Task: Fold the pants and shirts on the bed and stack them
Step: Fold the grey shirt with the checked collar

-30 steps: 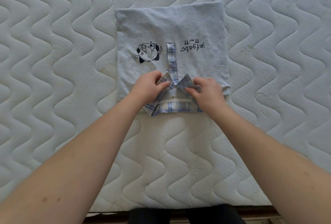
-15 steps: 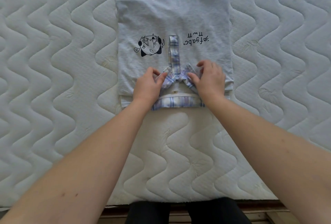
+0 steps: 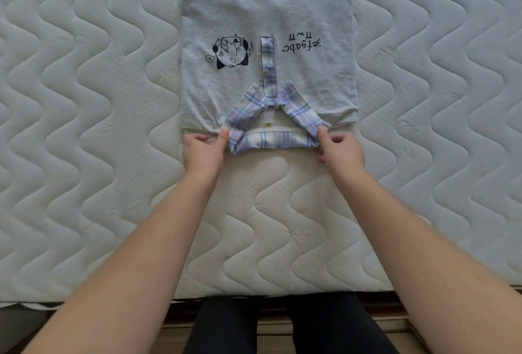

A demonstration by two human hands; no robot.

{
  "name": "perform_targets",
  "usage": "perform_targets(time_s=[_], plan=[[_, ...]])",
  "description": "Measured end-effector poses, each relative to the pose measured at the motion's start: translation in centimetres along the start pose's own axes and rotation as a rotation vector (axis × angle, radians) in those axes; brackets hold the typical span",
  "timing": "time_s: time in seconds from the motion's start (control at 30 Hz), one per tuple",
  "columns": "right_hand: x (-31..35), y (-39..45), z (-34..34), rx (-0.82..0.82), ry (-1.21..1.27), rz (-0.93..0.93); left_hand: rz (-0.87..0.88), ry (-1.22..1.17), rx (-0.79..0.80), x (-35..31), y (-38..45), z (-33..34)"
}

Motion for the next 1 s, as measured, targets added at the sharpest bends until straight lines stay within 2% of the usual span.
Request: perform_targets(time_s=[0.13, 0.27, 0.33, 0.43, 0.5, 0.6, 0.67, 0.73, 0.77, 0.83, 0.9, 1.0], plan=[[0.8, 0.4, 0.8, 0.094, 0.082, 0.029, -0.050, -0.254, 0.180, 0.6, -0.5, 3.2], [2.3, -0.1, 0.5, -0.015, 0.107, -0.130, 0.059, -0.333, 0.105, 0.1, -0.7, 2.1], [2.4, -0.9, 0.5, -0.091, 0.017, -0.195, 0.099, -0.314, 0.089, 0.1, -0.8, 1.8], [0.7, -0.9, 1.0, -0.079, -0.210, -0.075, 0.003, -0.209, 0.117, 1.9, -0.6, 2.0], [-0.2, -0.6, 0.8, -0.052, -0.213, 0.030, -0.032, -0.132, 0.116, 2.6, -0.5, 1.8], [0.1, -0.6, 0.0, -0.071, -0.192, 0.034, 0.116, 0.156, -0.045, 1.3, -0.9, -0.5], [1.0, -1.0, -1.6, -0.206, -0.158, -0.060, 0.286, 0.179, -0.169, -0.1, -1.7, -2.3], [1.7, -1.4, -3.5, -0.352, -0.119, -0.143, 0.380, 0.167, -0.254, -0.8, -1.5, -3.8], [1.8, -1.1, -4.4, -0.392, -0.124, -0.141, 0.354, 0.186, -0.262, -0.8, -0.6, -4.2], [1.5, 0.3, -5.3, -0.368, -0.161, -0.045, 0.219, 0.190, -0.212, -0.4, 1.8, -4.7], [1.4, 2.2, -5.3, -0.267, -0.163, 0.013, 0.102, 0.109, -0.125, 0.1, 4.0, -4.8], [2.0, 4.2, -4.4, -0.116, -0.137, 0.003, 0.067, 0.021, 0.042, -0.4, 5.8, -4.1]])
Point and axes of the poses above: each hand's wrist, its own y-axis towards the middle knuckle, its own z-axis out of the palm, x = y × z, the point moved 8 cm from there along y, towards the middle knuckle, and after that the axes turned 15 degrees about x, right-handed, at the moved point
